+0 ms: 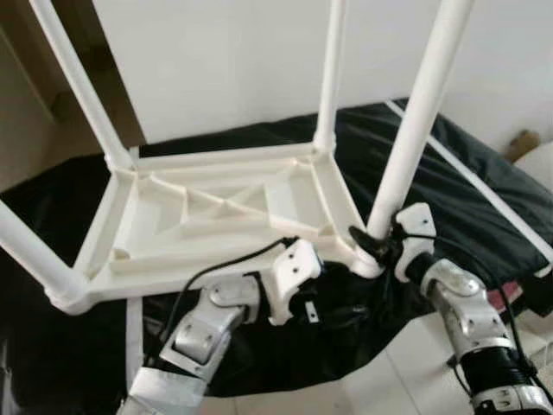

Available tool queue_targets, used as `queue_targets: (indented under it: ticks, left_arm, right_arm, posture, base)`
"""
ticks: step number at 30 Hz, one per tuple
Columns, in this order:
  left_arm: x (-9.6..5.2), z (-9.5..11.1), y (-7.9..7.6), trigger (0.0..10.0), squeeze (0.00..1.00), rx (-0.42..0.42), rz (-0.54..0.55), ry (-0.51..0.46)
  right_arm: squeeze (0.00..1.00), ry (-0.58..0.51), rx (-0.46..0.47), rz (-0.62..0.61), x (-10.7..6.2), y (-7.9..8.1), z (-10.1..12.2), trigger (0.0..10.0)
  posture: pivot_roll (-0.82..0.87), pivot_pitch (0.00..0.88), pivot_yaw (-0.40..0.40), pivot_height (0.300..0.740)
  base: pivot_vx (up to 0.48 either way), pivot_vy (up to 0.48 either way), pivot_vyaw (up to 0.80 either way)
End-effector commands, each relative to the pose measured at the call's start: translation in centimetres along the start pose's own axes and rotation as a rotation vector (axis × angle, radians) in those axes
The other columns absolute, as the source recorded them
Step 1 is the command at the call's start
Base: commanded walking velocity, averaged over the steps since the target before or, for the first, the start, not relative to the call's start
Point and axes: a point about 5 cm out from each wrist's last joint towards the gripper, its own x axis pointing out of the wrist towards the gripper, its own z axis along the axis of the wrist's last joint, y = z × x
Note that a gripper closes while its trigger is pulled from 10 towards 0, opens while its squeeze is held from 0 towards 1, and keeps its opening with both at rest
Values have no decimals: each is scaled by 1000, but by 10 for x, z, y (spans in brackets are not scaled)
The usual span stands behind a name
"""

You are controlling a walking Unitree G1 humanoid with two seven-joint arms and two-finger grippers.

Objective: Building children table

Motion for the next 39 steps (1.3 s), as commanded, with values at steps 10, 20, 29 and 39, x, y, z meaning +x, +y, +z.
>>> queue_targets:
  ticks: [10,20,29,39]
  left_arm:
    - [1,-1,-3,10000,0,-18,5,-4]
    - [1,-1,-3,10000,0,-22,7,-7]
    - [1,0,-2,10000,0,-21,5,-8]
    - [2,0,-1,10000,0,-17,-6,-7]
  right_arm:
    - [0,130,101,-270,0,8,-21,10000]
    - [0,193,164,-547,-1,22,-26,10000]
    - [0,206,255,-685,1,49,-26,10000]
    - [0,182,250,-723,0,43,-17,10000]
  posture:
    - [-96,0,50,740]
    - [-97,0,44,740]
    - [-91,0,44,740]
    - [-101,0,51,740]
  base:
    - [0,0,0]
    - [0,0,0]
    - [0,0,0]
    - [0,0,0]
